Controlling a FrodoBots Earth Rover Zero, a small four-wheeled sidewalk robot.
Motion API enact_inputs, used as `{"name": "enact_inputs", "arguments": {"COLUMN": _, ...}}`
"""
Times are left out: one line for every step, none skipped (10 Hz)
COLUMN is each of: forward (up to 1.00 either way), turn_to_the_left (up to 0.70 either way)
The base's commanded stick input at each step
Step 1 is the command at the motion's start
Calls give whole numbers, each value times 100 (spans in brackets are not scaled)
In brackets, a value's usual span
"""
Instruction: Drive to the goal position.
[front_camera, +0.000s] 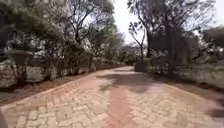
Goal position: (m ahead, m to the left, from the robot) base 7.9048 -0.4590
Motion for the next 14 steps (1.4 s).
{"name": "enact_inputs", "arguments": {"forward": 70, "turn_to_the_left": 0}}
{"name": "enact_inputs", "arguments": {"forward": 70, "turn_to_the_left": 0}}
{"name": "enact_inputs", "arguments": {"forward": 70, "turn_to_the_left": 0}}
{"name": "enact_inputs", "arguments": {"forward": 70, "turn_to_the_left": 0}}
{"name": "enact_inputs", "arguments": {"forward": 70, "turn_to_the_left": 0}}
{"name": "enact_inputs", "arguments": {"forward": 70, "turn_to_the_left": 0}}
{"name": "enact_inputs", "arguments": {"forward": 70, "turn_to_the_left": 0}}
{"name": "enact_inputs", "arguments": {"forward": 70, "turn_to_the_left": 0}}
{"name": "enact_inputs", "arguments": {"forward": 70, "turn_to_the_left": 0}}
{"name": "enact_inputs", "arguments": {"forward": 70, "turn_to_the_left": 0}}
{"name": "enact_inputs", "arguments": {"forward": 70, "turn_to_the_left": 0}}
{"name": "enact_inputs", "arguments": {"forward": 70, "turn_to_the_left": 0}}
{"name": "enact_inputs", "arguments": {"forward": 70, "turn_to_the_left": 0}}
{"name": "enact_inputs", "arguments": {"forward": 70, "turn_to_the_left": 0}}
